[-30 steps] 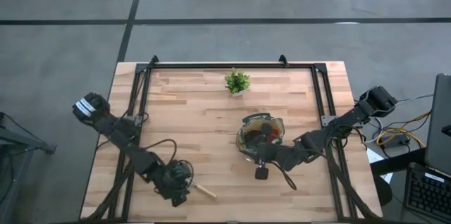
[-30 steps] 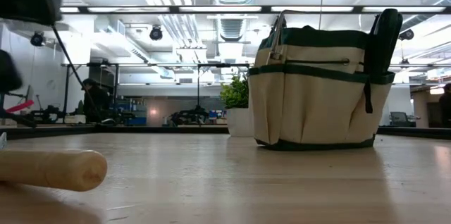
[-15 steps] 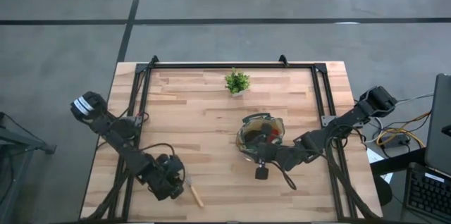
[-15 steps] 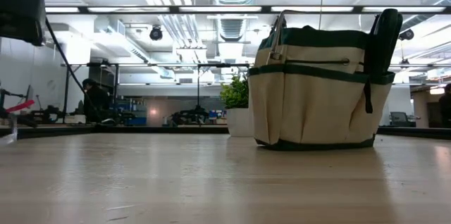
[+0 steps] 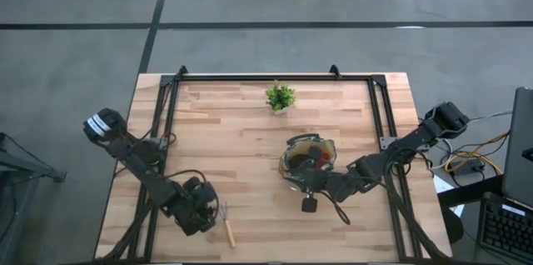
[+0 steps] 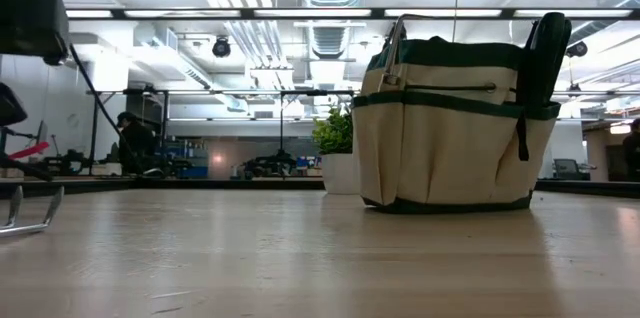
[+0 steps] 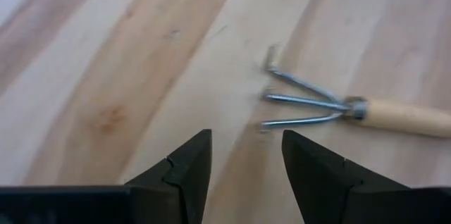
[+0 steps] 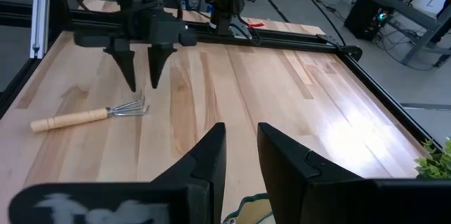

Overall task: Pick & Place Garden tools in Gardening bag
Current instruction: Put the hand rake into the side pocket of the gardening bag

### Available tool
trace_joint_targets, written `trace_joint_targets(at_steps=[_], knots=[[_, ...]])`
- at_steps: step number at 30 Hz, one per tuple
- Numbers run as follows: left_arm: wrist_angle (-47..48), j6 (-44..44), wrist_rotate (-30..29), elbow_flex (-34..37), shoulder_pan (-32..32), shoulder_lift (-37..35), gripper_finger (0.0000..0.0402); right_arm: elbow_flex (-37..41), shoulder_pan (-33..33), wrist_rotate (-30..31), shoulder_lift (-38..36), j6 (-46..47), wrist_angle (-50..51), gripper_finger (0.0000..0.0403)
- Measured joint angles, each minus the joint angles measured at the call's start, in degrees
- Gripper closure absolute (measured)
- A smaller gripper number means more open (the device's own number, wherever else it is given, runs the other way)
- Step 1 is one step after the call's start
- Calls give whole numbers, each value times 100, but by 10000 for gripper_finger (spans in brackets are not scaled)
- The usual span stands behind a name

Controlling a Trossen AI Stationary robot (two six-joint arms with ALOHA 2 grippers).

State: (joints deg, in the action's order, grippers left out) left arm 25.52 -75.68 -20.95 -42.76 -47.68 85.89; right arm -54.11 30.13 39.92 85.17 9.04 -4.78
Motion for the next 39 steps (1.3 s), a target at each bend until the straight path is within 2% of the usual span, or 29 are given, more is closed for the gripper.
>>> trace_joint_targets(at_steps=[7, 14, 25, 29, 39], knots=[[-217, 24, -123, 327, 9, 0, 225, 1, 0, 0, 0, 0, 0, 326], [-1125, 388, -286, 618, 9, 0, 225, 2, 0, 2, 4, 0, 0, 316], [-1203, 807, -526, 636, 9, 0, 230, 2, 0, 4, 4, 0, 0, 335], [-1203, 787, -448, 636, 9, 0, 255, 2, 0, 4, 4, 0, 0, 339], [-1206, 831, -582, 636, 9, 0, 354, 2, -2, 4, 4, 0, -1, 328]])
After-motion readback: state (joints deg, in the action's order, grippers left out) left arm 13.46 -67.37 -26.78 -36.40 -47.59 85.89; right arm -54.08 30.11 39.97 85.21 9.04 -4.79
